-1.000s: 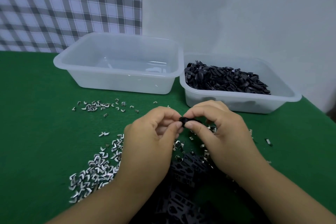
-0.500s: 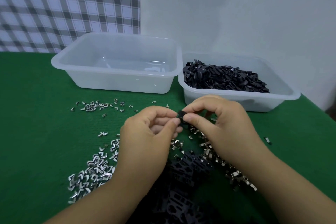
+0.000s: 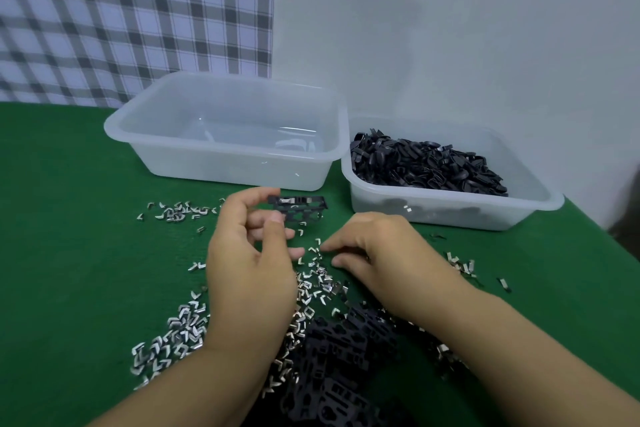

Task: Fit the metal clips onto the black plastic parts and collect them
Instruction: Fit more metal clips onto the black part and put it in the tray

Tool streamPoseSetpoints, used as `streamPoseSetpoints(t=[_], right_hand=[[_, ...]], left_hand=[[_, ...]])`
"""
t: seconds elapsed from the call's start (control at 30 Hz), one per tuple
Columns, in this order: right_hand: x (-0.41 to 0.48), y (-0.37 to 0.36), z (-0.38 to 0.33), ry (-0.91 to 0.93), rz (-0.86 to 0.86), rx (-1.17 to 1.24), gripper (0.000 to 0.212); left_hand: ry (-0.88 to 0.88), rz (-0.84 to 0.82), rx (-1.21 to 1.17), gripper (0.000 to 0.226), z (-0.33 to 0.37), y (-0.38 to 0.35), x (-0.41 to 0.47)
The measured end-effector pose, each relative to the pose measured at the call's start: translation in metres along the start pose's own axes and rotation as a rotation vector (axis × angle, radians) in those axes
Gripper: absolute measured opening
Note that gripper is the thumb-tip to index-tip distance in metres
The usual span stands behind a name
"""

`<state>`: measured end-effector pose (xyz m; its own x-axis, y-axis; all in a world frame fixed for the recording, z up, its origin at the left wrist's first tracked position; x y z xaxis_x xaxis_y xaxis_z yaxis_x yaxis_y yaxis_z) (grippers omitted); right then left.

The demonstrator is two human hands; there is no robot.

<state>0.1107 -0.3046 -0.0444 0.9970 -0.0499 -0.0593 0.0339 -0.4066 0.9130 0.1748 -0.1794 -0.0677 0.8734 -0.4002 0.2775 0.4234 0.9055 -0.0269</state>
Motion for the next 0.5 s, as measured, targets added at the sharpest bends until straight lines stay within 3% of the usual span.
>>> streamPoseSetpoints(t=[0.4,0.5], right_hand=[[0.015,-0.005,-0.009,0.105,-0.040,-0.030,0.010],[0.006,0.000,-0.004,0.084,0.051,0.020,0.005]], left_hand=[[-0.004,-0.018,-0.023,0.033,0.000,-0.001,-0.001],[0.005,-0.023,-0.055,0.030,0.000,-0.003,0.000]])
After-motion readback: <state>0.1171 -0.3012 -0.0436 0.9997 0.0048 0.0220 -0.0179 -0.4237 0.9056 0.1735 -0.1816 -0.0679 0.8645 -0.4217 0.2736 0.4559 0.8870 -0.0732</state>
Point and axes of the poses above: each hand's wrist, its own x-axis towards the middle knuckle, its own y-axis out of the back of the hand, z = x × y, the point moved 5 cm from there along x, towards the middle knuckle, and after that the axes turned 14 degrees about -z, right-handed, at the moved point
